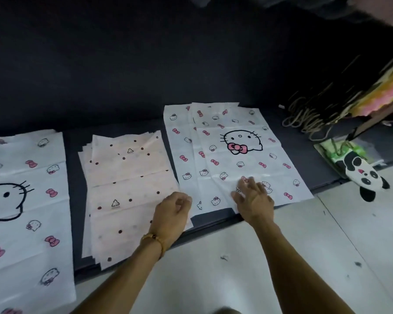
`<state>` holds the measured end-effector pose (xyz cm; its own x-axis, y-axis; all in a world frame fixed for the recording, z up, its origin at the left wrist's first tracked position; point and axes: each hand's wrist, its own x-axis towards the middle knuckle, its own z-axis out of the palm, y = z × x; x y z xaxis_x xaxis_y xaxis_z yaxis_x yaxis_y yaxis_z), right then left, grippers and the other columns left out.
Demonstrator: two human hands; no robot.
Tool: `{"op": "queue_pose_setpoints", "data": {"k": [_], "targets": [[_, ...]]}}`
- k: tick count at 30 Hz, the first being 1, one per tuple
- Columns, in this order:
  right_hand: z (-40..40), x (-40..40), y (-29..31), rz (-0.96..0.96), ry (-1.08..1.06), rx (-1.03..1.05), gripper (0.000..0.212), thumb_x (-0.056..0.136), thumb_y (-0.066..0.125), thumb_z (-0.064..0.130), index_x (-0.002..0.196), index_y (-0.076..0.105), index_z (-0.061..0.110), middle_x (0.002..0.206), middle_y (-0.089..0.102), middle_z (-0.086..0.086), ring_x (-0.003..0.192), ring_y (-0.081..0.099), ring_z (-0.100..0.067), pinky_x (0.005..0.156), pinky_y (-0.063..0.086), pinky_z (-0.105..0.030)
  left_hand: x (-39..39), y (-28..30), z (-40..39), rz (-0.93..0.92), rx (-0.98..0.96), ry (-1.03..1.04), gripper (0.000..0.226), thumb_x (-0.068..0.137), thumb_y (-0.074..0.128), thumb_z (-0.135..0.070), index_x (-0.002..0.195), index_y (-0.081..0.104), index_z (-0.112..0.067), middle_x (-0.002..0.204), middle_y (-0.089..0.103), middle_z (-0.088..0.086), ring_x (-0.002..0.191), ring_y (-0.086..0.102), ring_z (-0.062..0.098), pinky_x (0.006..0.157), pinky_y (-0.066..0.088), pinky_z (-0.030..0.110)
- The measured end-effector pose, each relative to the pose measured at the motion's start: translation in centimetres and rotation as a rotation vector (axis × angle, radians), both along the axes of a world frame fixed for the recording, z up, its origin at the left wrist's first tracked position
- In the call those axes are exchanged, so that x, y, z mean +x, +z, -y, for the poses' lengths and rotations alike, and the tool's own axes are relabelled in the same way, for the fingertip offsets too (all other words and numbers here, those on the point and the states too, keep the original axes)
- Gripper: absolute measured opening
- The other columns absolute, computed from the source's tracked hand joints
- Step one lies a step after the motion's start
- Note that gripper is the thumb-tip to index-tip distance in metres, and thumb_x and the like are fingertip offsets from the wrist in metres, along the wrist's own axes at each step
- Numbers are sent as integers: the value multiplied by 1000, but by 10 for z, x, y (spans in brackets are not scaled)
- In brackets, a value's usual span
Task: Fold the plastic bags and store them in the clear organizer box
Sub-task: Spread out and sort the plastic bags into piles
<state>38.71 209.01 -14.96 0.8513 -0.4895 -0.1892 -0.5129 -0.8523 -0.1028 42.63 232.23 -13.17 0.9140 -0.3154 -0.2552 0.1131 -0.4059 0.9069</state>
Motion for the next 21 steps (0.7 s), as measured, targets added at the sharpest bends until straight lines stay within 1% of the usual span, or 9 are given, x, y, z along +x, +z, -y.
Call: {"op": "queue_pose_setpoints", "data": {"k": [2,5,8,10,11,14,16,18,21], "targets": [[0,0,3,72,-28,-18,32,100,35,38,124,51,25,131,48,4,121,39,-27,94,40,-46,0,-2,10,-79,-44,31,11,93,53,-25,89,63,-24,89,66,-6,86,65,14,79,50,26],[-5,0,21,275,-69,249,33,102,35,33,116,62,20,118,62,-1,110,49,-28,93,40,-42,6,7,23,-175,-132,101,13,93,55,-27,84,64,-25,89,68,1,77,67,12,73,54,29],[-38,-8,47,441,202,505,28,101,41,22,81,59,12,74,61,-2,71,55,-23,68,42,-33,22,26,34,-413,-264,131,35,84,61,-52,92,69,-19,90,73,4,78,71,17,64,55,28],[-68,-10,59,380,382,561,18,93,45,9,84,61,9,80,64,-7,73,56,-25,67,44,-35,34,38,33,-579,-370,138,54,69,68,-60,102,71,-18,94,74,6,86,71,25,74,56,35],[-82,-11,61,346,470,568,16,86,46,3,86,61,7,82,64,-8,75,55,-27,68,45,-37,39,40,29,-605,-378,173,55,67,71,-53,107,69,-15,98,73,9,90,69,29,81,55,40],[-113,-14,59,270,572,678,19,95,46,22,81,56,12,76,58,1,73,51,-21,69,46,-36,47,35,3,-391,-44,255,16,81,63,-12,96,66,-5,93,68,11,83,64,29,72,52,31],[-116,-12,58,196,378,858,31,94,48,48,96,68,25,97,67,15,91,61,-8,80,46,-19,41,26,-20,-237,51,312,14,86,53,-2,84,64,-11,82,63,6,73,59,24,64,46,26],[-101,-3,48,296,141,835,34,93,52,49,114,66,27,117,61,21,109,59,-8,89,42,-11,34,22,-41,-183,-44,388,21,88,51,-1,97,63,-16,84,62,2,71,58,17,64,45,24],[-63,13,30,426,-130,405,48,96,51,35,136,49,9,141,48,-9,130,43,-26,106,37,-37,30,15,-66,-166,-141,538,30,91,48,-1,111,61,-20,97,63,0,82,60,19,74,51,30]]}}
